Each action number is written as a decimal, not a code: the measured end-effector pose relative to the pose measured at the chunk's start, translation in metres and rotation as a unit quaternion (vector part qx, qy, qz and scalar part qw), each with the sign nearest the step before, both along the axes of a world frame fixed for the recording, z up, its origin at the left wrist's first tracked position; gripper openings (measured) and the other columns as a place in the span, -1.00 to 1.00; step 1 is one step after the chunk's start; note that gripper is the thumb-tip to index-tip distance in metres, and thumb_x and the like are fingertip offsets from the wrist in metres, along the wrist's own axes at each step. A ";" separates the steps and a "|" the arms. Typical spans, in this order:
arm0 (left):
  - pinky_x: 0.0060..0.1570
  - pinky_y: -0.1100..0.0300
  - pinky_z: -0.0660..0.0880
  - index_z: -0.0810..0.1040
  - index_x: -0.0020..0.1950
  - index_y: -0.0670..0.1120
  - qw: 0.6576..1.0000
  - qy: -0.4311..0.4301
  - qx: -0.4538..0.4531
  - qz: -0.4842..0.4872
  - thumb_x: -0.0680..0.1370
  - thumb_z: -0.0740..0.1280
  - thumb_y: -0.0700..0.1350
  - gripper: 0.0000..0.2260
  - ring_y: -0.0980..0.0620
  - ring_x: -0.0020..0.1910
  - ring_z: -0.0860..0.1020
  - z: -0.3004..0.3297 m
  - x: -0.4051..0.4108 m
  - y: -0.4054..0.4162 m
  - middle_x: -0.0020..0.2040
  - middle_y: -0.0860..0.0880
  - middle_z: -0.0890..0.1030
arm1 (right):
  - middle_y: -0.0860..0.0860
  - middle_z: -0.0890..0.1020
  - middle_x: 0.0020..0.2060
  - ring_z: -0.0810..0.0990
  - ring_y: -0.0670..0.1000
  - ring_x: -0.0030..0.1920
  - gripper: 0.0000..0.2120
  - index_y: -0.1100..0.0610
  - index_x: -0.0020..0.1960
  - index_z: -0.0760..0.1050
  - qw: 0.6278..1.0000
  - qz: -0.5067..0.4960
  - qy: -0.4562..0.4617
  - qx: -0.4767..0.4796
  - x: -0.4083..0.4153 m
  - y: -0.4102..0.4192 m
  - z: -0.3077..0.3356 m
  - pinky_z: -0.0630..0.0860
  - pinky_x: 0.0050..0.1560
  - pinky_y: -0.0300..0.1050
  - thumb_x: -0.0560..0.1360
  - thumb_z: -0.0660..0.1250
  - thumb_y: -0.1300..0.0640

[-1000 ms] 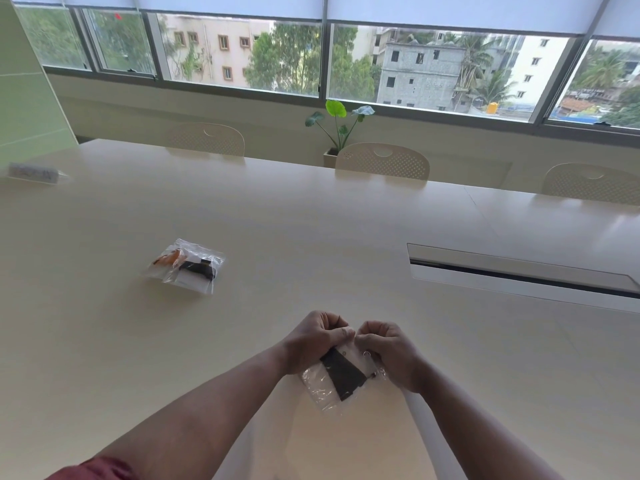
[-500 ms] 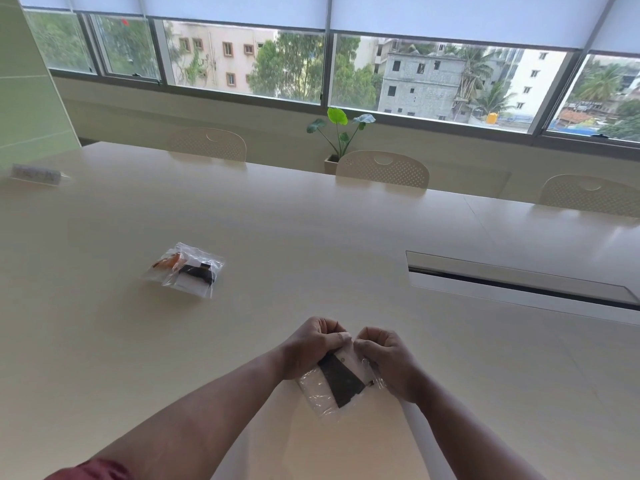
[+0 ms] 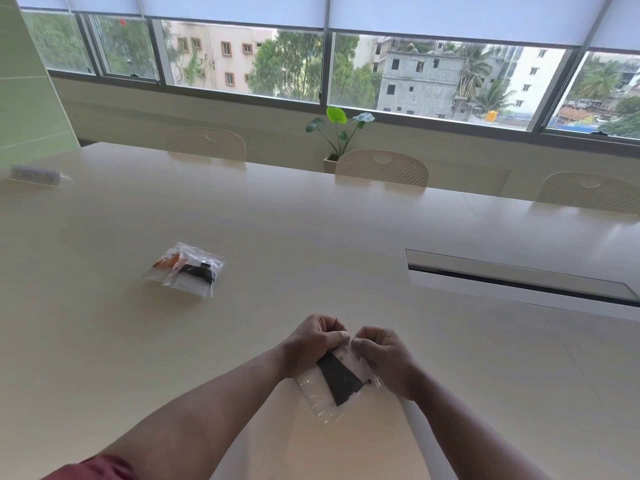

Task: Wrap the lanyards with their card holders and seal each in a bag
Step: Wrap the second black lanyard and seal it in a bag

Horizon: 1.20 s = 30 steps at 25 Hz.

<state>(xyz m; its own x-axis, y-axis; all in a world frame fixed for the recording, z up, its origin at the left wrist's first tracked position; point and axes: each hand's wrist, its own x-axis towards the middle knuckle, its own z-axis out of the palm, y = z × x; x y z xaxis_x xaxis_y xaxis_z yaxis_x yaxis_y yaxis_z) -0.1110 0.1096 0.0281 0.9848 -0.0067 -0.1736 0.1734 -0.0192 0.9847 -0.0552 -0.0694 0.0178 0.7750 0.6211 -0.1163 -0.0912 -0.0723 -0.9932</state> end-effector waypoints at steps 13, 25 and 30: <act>-0.24 0.10 0.49 0.63 -0.09 -0.14 1.000 0.006 -0.002 -0.006 0.53 0.43 -0.08 -0.87 -0.02 -0.29 0.54 -0.003 0.000 -0.001 -0.22 -0.13 0.60 | 0.07 0.49 -0.39 0.42 -0.05 -0.45 -0.81 0.24 -0.19 0.47 0.999 0.024 0.044 0.008 -0.002 -0.002 0.008 0.37 -0.48 -0.22 0.60 0.30 0.34; -0.34 0.23 0.48 0.61 -0.05 -0.20 1.000 0.017 -0.007 -0.008 0.62 0.39 -0.15 -0.87 0.06 -0.35 0.53 0.000 0.001 -0.001 -0.25 -0.10 0.57 | 0.10 0.42 -0.40 0.32 -0.03 -0.46 -0.81 0.29 -0.19 0.46 0.998 0.032 0.045 -0.001 0.000 -0.008 0.013 0.25 -0.45 -0.14 0.60 0.25 0.37; -0.29 0.17 0.44 0.62 -0.10 -0.18 0.999 0.014 0.019 -0.028 0.55 0.41 -0.11 -0.86 0.01 -0.32 0.50 -0.001 0.001 0.004 -0.24 -0.15 0.56 | 0.04 0.42 -0.49 0.30 -0.07 -0.52 -0.81 0.28 -0.21 0.47 0.999 0.030 0.038 -0.004 -0.002 -0.006 0.012 0.24 -0.48 -0.19 0.58 0.27 0.38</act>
